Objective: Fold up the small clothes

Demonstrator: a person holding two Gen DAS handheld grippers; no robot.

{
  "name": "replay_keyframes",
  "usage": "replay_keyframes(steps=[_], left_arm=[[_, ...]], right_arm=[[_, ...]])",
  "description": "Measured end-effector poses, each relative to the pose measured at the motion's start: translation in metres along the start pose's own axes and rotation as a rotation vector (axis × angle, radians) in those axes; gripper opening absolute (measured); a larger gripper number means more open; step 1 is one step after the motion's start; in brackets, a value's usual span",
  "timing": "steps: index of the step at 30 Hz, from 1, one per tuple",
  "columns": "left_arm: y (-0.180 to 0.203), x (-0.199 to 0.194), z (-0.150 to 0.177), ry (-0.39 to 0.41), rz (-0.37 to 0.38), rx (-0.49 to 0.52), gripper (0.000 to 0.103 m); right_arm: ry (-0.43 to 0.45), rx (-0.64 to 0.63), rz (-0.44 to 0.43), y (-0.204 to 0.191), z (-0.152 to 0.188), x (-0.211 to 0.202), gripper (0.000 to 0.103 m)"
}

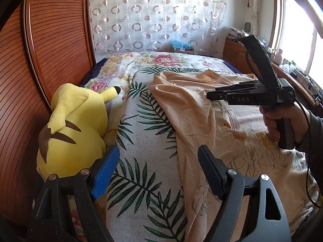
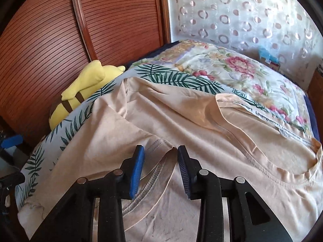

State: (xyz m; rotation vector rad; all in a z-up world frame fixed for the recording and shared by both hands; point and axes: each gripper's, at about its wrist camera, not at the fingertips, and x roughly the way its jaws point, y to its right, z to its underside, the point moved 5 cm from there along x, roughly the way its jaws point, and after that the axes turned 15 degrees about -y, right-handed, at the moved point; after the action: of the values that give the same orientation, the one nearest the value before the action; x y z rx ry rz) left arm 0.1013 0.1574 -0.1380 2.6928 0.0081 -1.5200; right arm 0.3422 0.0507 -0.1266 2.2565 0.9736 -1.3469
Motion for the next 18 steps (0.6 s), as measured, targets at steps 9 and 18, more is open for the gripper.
replay_keyframes(steps=[9, 18], left_arm=[[0.001, 0.003, -0.002, -0.002, -0.004, -0.005, 0.080], [0.007, 0.009, -0.005, -0.010, -0.001, 0.002, 0.080]], right_arm=[[0.096, -0.027, 0.033, 0.006, 0.016, -0.039, 0.003], [0.046, 0.043, 0.086, 0.029, 0.030, -0.030, 0.003]])
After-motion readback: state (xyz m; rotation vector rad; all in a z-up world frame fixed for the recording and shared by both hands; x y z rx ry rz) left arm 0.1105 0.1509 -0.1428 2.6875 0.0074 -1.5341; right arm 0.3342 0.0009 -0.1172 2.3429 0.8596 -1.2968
